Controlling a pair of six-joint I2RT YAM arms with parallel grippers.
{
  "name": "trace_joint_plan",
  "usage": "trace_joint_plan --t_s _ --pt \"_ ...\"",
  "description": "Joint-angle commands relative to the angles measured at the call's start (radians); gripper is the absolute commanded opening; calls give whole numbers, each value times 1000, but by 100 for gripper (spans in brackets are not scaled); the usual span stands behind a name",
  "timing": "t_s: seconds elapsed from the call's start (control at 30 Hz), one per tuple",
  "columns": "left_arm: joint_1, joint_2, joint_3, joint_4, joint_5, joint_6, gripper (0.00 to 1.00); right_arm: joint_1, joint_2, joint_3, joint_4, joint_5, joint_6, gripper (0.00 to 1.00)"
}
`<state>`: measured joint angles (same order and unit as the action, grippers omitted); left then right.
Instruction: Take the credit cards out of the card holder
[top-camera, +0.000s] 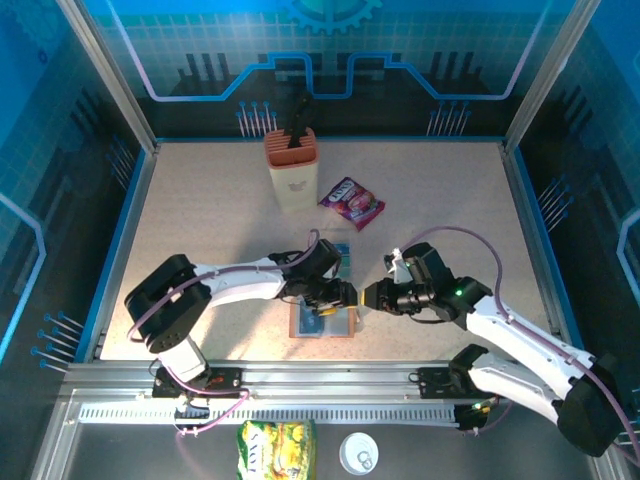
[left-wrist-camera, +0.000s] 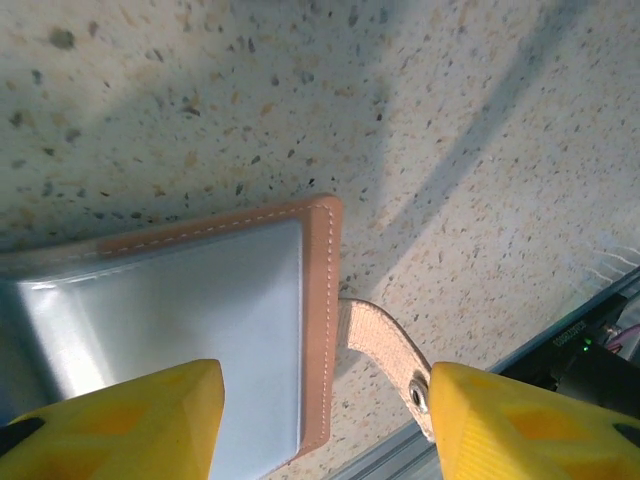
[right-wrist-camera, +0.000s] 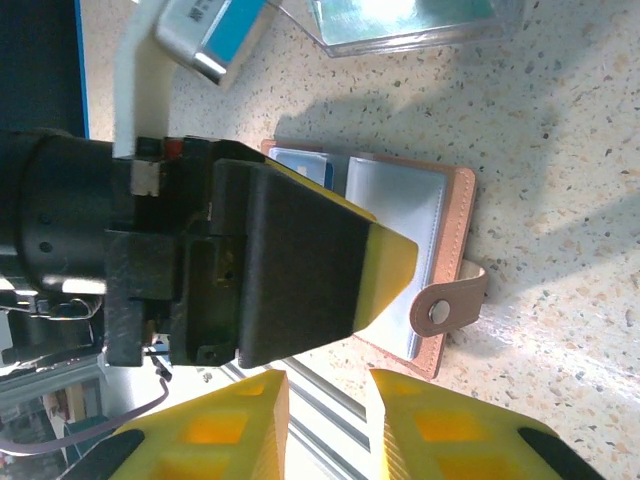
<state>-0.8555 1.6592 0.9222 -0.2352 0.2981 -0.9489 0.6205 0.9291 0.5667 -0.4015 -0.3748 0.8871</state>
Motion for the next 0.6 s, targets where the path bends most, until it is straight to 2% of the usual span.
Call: trace_joint_plan --t_s 0.0,0.4,0.57 --pt "8 -97 23 -69 -58 37 57 -7 -4 -9 20 -16 22 27" --pt "132 -386 -198 -146 -116 22 56 93 211 85 145 -42 33 26" --pt "150 -491 -296 -182 -139 3 55 144 321 150 182 -50 28 26"
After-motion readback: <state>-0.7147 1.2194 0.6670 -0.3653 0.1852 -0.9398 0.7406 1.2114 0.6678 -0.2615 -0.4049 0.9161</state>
